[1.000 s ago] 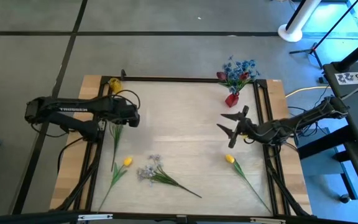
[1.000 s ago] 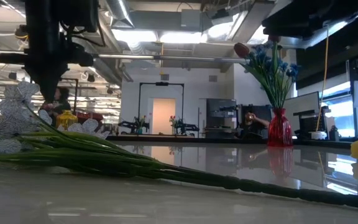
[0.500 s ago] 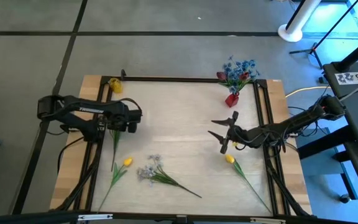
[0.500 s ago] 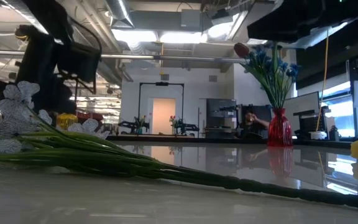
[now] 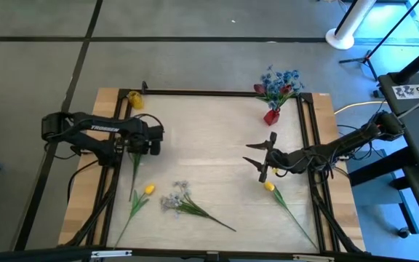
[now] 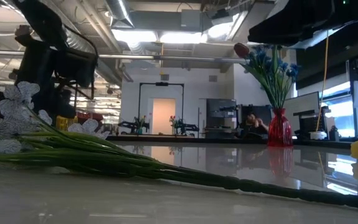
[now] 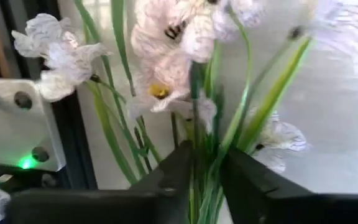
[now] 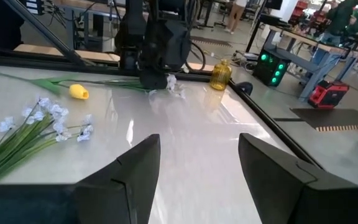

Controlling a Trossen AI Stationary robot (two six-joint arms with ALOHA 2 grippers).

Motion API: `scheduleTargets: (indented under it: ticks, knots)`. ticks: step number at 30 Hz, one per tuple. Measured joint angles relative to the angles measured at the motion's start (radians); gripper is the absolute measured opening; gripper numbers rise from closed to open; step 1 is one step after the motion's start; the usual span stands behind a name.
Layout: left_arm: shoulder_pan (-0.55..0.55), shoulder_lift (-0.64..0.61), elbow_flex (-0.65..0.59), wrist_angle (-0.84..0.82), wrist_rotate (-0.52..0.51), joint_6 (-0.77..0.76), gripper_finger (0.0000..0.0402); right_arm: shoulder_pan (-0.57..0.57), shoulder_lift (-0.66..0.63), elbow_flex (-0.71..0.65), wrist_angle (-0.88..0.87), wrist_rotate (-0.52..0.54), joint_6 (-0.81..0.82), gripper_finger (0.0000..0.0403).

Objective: Sort flowers into vase by color
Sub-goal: Put the top white flower into the yellow vase

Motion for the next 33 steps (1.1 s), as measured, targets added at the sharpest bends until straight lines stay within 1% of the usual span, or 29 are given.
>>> scheduleTargets:
  ticks: [2, 3, 4, 6, 9, 12, 14, 17, 19, 22, 26, 27, 30, 33]
  knots:
    - [-0.015, -0.002, 0.020, -0.002, -0.035, 0.010, 0.0038, 0.000, 0.000, 0.000, -0.001, 0.001, 0.001, 0.0218]
    - [-0.025, -0.006, 0.035, -0.007, -0.082, 0.020, 0.0021, 0.000, 0.000, 0.000, 0.000, 0.003, 0.001, 0.0218]
    - [-0.032, -0.011, 0.057, -0.007, -0.157, 0.030, 0.0012, 0.000, 0.000, 0.000, 0.002, 0.003, 0.001, 0.0218]
    - [-0.043, -0.037, 0.124, -0.008, -0.269, 0.033, 0.0009, 0.000, 0.000, 0.000, 0.004, 0.001, 0.009, 0.0218]
    - [-0.047, -0.064, 0.210, -0.050, -0.396, 0.064, 0.0005, 0.000, 0.000, 0.000, 0.003, 0.000, 0.036, 0.0218]
    - [-0.054, -0.107, 0.327, -0.051, -0.577, 0.085, 0.0004, 0.004, 0.000, 0.000, 0.002, 0.000, 0.053, 0.0218]
    - [-0.056, -0.128, 0.396, -0.067, -0.715, 0.087, 0.0003, 0.028, 0.000, 0.000, 0.010, 0.006, 0.052, 0.0218]
    - [-0.058, -0.170, 0.484, -0.048, -0.965, 0.095, 0.0003, 0.080, 0.016, 0.001, 0.055, 0.008, 0.029, 0.0218]
    - [-0.058, -0.193, 0.507, -0.018, -1.105, 0.102, 0.0004, 0.123, 0.038, 0.001, 0.096, 0.009, 0.009, 0.0218]
    - [-0.052, -0.208, 0.508, 0.038, -1.248, 0.163, 0.0004, 0.178, 0.103, 0.002, 0.207, 0.010, -0.016, 0.0218]
    - [-0.019, -0.202, 0.508, 0.038, -1.455, 0.212, 0.0002, 0.240, 0.223, 0.001, 0.423, 0.008, -0.053, 0.0218]
    - [-0.009, -0.200, 0.508, 0.038, -1.483, 0.212, 0.0002, 0.254, 0.256, 0.001, 0.482, 0.005, -0.059, 0.0218]
    - [0.066, -0.199, 0.508, 0.046, -1.486, 0.206, 0.0002, 0.287, 0.346, 0.003, 0.633, 0.000, -0.071, 0.0218]
    - [0.184, -0.199, 0.508, 0.046, -1.488, 0.157, 0.0002, 0.310, 0.416, 0.033, 0.688, 0.000, -0.073, 0.0218]
